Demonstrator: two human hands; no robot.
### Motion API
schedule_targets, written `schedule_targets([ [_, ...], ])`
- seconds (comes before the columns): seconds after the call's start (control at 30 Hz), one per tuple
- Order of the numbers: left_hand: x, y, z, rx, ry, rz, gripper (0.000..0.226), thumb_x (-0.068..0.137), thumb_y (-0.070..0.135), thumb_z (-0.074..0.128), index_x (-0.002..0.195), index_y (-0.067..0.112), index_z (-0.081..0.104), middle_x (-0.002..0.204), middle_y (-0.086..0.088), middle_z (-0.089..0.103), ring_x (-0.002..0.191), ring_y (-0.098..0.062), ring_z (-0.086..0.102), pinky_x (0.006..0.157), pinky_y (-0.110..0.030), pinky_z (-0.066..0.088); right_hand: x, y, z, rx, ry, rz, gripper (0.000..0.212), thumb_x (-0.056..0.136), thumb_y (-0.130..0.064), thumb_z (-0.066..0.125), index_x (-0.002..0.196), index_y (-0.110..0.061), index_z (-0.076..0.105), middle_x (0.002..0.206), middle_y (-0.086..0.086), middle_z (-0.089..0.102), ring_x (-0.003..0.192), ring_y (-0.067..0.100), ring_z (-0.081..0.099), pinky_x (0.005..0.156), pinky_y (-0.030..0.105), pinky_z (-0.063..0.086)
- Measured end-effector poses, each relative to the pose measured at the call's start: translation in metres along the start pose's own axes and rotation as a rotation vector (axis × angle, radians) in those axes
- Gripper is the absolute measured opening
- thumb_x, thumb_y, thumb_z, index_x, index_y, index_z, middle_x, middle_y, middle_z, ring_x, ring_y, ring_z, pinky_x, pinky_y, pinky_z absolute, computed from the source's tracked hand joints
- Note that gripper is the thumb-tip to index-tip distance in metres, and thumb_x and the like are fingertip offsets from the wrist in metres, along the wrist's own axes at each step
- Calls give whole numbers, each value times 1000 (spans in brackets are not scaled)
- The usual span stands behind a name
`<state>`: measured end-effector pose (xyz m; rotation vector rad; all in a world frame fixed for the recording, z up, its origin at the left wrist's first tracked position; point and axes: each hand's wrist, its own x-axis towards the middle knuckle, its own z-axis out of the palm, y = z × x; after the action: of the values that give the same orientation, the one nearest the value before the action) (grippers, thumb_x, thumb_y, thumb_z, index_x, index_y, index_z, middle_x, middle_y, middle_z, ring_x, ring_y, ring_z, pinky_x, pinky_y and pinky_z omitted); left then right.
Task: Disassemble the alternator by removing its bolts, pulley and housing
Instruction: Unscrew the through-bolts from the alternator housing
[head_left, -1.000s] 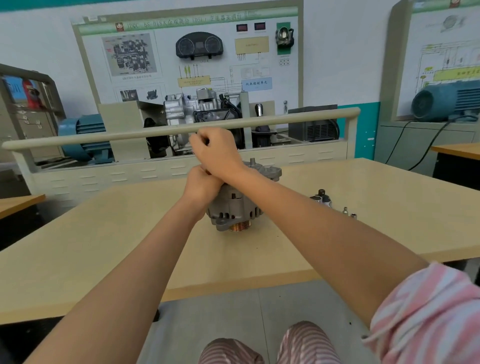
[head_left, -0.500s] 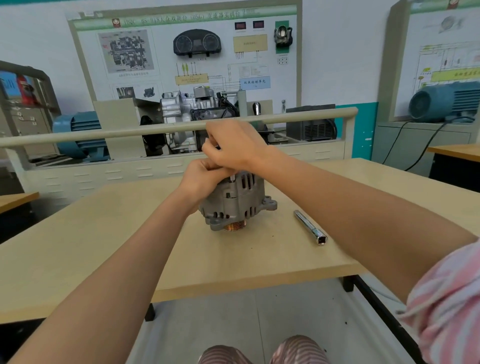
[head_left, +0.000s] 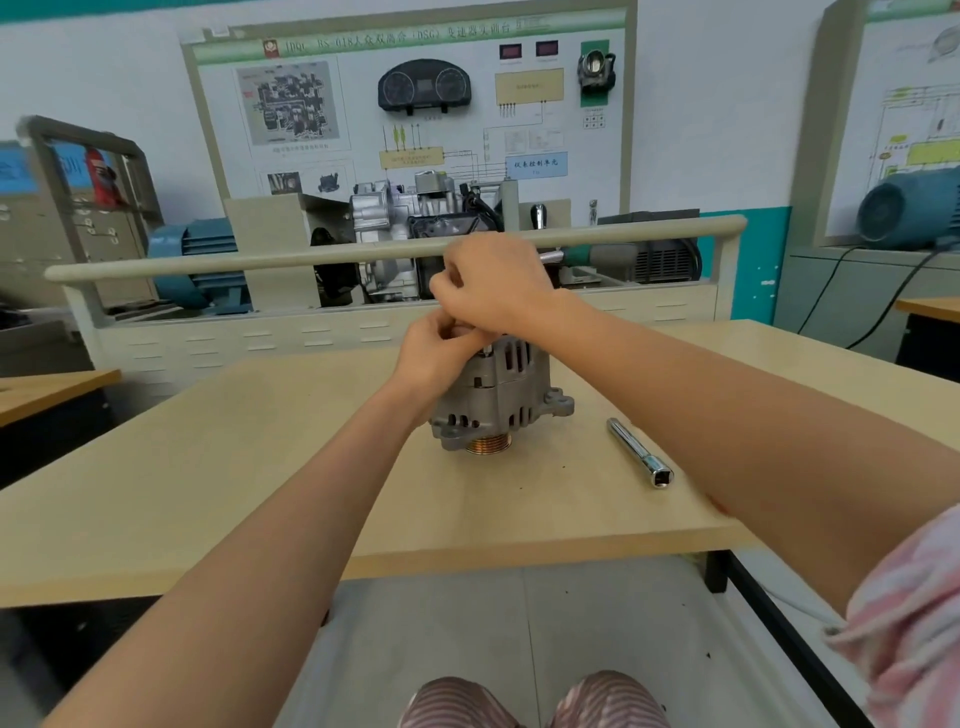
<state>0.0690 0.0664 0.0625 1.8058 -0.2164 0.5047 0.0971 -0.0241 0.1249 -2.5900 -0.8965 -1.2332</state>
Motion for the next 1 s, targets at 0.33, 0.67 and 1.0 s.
schedule_targets([
  [0.33, 0, 0, -6, -87, -111, -38, 18, 87, 16, 67, 103, 12, 71, 87, 3, 74, 70, 0, 68, 57, -10, 49, -3, 7, -3, 920, 21, 273, 46, 93, -15, 41, 52, -7, 60, 47, -3, 52, 43, 2, 43, 50, 9, 33],
  [0.67, -1, 1, 3, 72, 90, -57, 22, 87, 5, 57, 70, 18, 52, 68, 2, 57, 62, -7, 51, 45, -18, 42, 1, -29, 11, -302, 24, 127, 40, 92, -26, 39, 54, -16, 33, 56, -1, 33, 47, 13, 29, 45, 24, 19],
  [1.0, -2, -2, 1, -49, 2, -8, 10, 88, 16, 63, 79, 20, 66, 72, 7, 69, 65, 0, 63, 56, -11, 47, -7, -6, 4, 570, 102, 115, 31, 86, -12, 49, 62, 6, 56, 63, 21, 58, 63, 36, 50, 61, 43, 43],
])
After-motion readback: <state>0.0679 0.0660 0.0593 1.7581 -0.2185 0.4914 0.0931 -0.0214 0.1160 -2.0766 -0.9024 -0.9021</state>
